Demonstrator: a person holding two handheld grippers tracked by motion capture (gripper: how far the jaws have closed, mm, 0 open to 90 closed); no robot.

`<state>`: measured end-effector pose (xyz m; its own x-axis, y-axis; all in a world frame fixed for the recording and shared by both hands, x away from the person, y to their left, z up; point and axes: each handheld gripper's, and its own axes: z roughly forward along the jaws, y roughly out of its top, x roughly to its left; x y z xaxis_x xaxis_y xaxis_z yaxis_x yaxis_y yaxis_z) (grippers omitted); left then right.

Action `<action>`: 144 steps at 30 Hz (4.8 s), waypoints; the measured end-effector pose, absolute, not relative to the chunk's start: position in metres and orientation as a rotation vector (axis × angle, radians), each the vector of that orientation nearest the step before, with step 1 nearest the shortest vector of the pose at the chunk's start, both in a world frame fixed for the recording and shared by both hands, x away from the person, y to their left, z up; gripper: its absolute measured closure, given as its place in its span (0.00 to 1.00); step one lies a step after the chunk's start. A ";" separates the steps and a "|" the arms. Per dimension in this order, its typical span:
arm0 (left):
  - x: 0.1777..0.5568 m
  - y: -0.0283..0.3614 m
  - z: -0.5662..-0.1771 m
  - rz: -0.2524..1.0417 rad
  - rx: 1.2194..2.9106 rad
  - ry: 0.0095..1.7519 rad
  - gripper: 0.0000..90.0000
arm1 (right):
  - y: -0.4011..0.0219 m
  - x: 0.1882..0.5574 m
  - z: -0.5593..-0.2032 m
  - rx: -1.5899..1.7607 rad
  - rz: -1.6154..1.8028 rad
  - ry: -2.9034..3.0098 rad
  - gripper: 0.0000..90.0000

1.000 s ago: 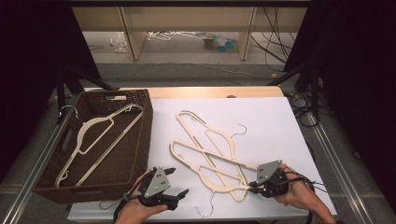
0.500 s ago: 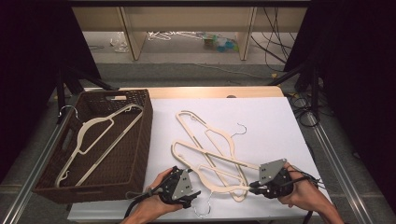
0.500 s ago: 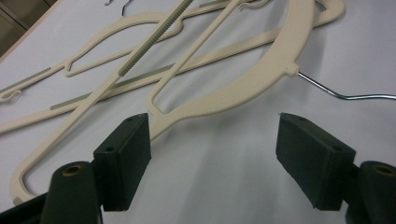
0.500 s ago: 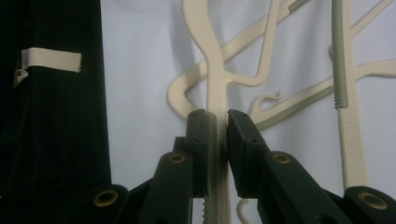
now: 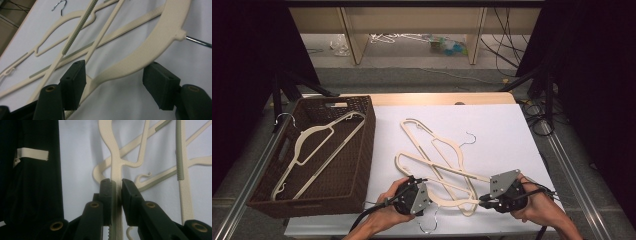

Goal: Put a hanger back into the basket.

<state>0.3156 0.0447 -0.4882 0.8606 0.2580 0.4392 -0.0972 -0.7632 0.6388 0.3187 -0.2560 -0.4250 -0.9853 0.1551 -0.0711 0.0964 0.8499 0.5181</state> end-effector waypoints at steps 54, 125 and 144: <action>0.355 0.071 -0.367 0.610 2.117 0.270 0.96 | -0.283 0.325 -0.397 0.705 1.338 2.283 0.32; 0.360 0.360 -0.320 0.628 1.783 1.045 0.96 | -0.275 0.322 -0.430 0.736 1.287 2.415 0.24; 0.377 0.359 -0.355 0.568 1.878 1.091 0.95 | -0.274 0.323 -0.431 0.731 1.287 2.423 0.24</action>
